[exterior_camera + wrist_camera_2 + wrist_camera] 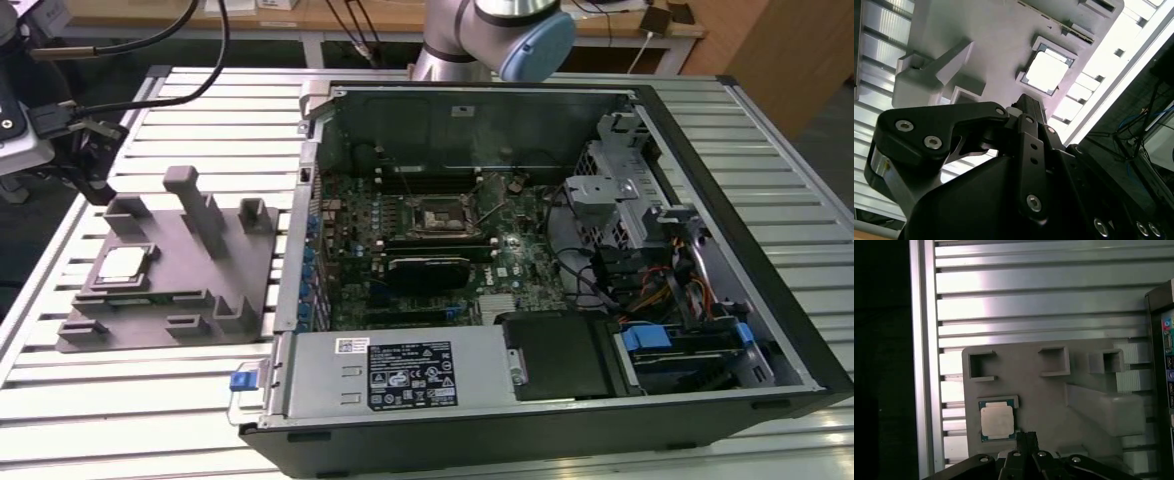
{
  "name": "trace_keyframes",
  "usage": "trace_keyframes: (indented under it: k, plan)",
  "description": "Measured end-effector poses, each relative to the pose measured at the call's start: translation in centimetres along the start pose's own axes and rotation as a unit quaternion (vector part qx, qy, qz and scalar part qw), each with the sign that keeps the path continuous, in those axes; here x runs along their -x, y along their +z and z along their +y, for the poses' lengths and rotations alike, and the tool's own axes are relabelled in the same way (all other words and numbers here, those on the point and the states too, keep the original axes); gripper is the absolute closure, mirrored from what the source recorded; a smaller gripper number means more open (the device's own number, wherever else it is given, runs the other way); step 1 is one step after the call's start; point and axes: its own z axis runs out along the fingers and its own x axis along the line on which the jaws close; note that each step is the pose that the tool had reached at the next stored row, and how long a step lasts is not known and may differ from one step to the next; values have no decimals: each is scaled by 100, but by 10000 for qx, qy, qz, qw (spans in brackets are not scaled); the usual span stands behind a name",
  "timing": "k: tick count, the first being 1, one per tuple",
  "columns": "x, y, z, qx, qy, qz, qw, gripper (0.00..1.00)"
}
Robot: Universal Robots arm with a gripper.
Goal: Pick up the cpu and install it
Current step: 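Pick up the cpu and move it towards the insertion slot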
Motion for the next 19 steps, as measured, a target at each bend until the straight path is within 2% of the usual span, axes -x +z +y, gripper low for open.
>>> trace_keyframes:
  k: [12, 19]
  plan:
    - [-76, 147, -36, 0, 0, 0, 10000, 89]
    - [-94, 195, -52, 0, -1, 1, 10000, 89]
